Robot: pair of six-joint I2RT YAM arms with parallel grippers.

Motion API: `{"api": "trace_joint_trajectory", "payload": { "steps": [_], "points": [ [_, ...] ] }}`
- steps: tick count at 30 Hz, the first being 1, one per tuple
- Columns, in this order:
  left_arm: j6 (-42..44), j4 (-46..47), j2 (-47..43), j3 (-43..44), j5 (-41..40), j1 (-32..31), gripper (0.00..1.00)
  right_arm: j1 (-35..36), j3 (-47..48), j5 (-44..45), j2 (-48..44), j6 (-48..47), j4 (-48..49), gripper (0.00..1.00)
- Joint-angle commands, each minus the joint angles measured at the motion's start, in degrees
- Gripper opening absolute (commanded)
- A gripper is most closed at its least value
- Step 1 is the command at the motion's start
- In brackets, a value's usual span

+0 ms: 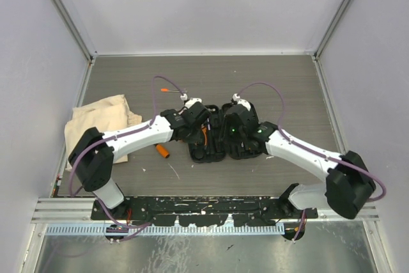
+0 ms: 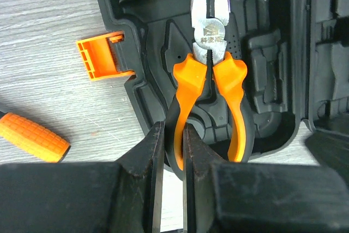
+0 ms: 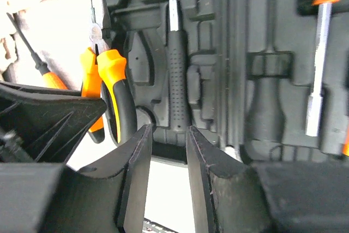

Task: Sort the tools into containers
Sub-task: Place the pliers in the storage box.

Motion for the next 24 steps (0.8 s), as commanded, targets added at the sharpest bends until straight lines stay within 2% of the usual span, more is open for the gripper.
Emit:
{"api": "trace_joint_trajectory", "payload": {
  "steps": [1,7,24],
  "points": [
    [-3.64,-0.05,1.81,3.92,-3.41,-0.21,0.00,-0.82,-2.46,10.17,-7.01,0.95,-3.40,0.38],
    [-3.99,-1.72,5.34,7.18,-5.14,0.15,0.00,-1.61,-5.74,9.70,-10.39,0.29,-3.39,0.38],
    [-3.34,-1.57,11.11,9.51,-4.90,3.53,0.00,-1.80,-5.82,9.06,-9.48,-1.23,-3.62,0.39]
  ]
}}
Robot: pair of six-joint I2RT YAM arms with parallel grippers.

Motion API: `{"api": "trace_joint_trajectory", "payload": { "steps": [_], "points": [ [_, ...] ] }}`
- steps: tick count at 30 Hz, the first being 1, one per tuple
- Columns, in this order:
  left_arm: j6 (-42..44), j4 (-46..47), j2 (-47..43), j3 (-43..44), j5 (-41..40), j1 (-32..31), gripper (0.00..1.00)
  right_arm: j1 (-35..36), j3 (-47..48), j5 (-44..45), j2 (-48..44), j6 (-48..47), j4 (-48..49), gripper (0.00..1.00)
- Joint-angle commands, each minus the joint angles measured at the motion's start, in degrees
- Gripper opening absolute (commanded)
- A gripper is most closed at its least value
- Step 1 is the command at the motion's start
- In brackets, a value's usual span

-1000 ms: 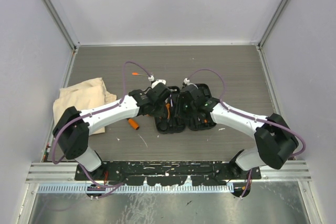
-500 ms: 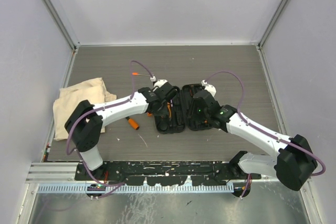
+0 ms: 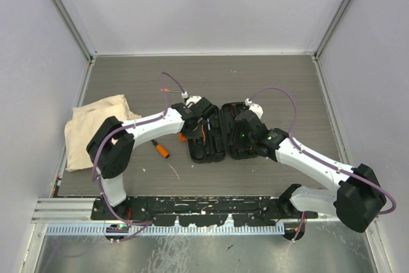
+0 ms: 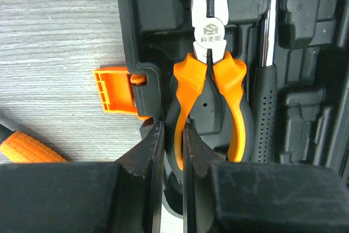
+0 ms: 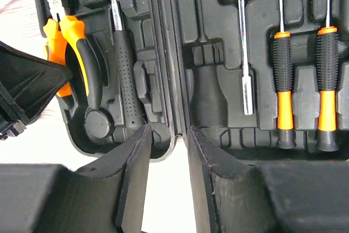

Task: Sort the tools into containers
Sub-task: Place the pliers in the storage box.

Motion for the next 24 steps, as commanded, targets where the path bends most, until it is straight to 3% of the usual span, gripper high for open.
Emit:
{"api": "trace_joint_trajectory", "payload": {
  "steps": [1,7,16,24],
  "points": [
    [0.00,2.13,0.26,2.83,-1.08,0.77,0.00,-0.28,0.35,1.43,-0.06,-0.77,0.66,0.39],
    [1.08,1.79,2.09,4.66,-0.04,1.20,0.02,-0.24,-0.09,1.43,0.03,-0.84,0.67,0.39],
    [0.64,0.33,1.40,4.11,-0.36,1.20,0.25,-0.29,-0.11,-0.55,0.52,-0.68,0.58,0.39],
    [0.88,-1.19,-0.65,5.26,-1.26,1.19,0.32,-0.29,0.61,-0.95,1.38,-1.00,0.63,0.39]
  ]
}}
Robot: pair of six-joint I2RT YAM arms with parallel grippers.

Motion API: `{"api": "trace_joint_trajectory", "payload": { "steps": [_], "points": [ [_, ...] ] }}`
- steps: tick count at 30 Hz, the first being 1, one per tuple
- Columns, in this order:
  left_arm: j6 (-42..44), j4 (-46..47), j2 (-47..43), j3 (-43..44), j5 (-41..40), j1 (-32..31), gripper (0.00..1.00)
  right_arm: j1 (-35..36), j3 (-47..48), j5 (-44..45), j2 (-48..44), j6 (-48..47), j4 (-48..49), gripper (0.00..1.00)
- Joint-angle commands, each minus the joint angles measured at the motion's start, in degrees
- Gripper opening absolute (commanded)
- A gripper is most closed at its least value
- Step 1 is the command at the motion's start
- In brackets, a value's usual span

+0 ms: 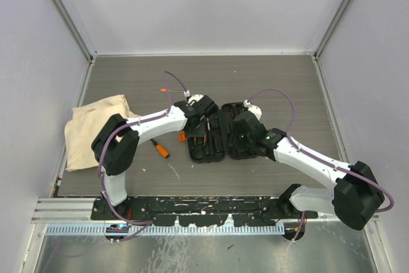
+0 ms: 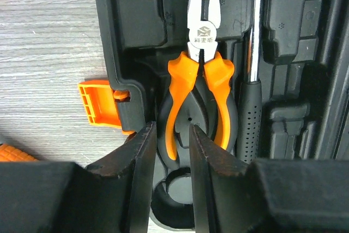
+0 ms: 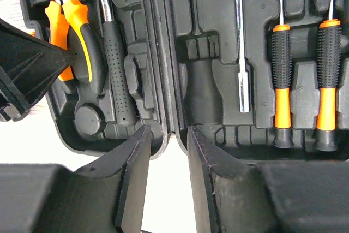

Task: Sort the tools into containers
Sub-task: Place the pliers in the storage box.

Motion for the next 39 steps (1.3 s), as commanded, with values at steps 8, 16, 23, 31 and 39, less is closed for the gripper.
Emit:
{"api": "trace_joint_trajectory", "payload": {
  "steps": [8,16,23,31,39],
  "points": [
    [3.49,-0.52,-9.39,3.70,-1.39,0.25,0.33,-0.19,1.83,-1.95,0.26,-3.36,3.54,0.39],
    [6.65,2.37,-15.29,-0.44,-0.81,1.75,0.34,-0.23,7.48,-7.60,6.00,-8.25,6.06,0.39],
    [7.88,4.62,-19.12,-8.17,0.87,7.27,0.30,-0.38,14.98,-9.81,16.44,-8.05,8.77,0.34],
    [9.45,4.33,-16.38,-11.58,1.12,10.14,0.26,-0.41,23.85,-7.35,28.33,-9.38,7.55,0.26],
    [10.83,4.64,-8.84,-8.99,1.54,10.57,0.24,-0.43,29.53,-7.09,35.22,-10.99,5.91,0.24]
  ]
}}
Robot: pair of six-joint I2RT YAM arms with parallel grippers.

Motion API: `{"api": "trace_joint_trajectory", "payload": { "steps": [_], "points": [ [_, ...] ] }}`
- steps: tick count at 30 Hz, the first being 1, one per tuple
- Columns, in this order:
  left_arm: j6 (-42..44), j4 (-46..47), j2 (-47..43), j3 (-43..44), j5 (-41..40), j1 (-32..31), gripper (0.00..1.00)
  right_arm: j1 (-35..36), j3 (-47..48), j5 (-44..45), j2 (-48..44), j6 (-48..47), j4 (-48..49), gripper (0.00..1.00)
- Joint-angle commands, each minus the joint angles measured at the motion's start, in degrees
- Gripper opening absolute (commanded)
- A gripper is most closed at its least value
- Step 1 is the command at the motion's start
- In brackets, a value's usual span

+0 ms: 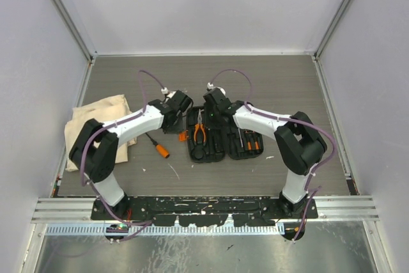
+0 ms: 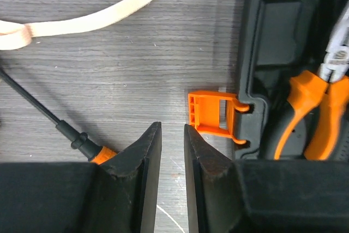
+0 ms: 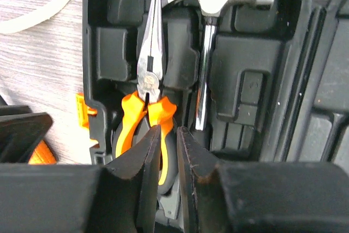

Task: Sort the tools into containers
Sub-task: Place the pliers in the storage box.

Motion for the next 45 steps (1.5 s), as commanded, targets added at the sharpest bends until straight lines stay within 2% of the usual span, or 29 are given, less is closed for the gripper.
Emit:
{"api": "trace_joint_trajectory", "payload": {
  "steps": [1,10,20,32,40,45],
  "points": [
    [1.77,1.34,4.21,3.34,0.48,0.34,0.23,-0.31,4.71,1.17,1.87,-2.00,-0.42,0.24],
    [2.47,3.16,8.54,4.89,3.49,0.40,0.22,-0.12,5.41,-4.43,5.10,-3.12,0.25,0.24],
    [2.26,4.65,9.18,4.46,5.67,0.36,0.22,-0.19,2.27,-15.76,5.11,-3.04,7.04,0.26],
    [2.30,4.77,5.71,3.63,4.84,0.38,0.21,-0.57,0.36,-7.42,-0.69,-1.45,3.22,0.26],
    [1.83,6.80,-2.61,1.79,5.77,0.30,0.26,-0.68,-0.36,-6.16,-2.10,-0.89,3.02,0.27],
    [1.20,8.32,-3.27,2.21,8.42,0.11,0.26,-0.71,-1.65,-7.64,-0.85,0.05,3.85,0.26]
  ]
}}
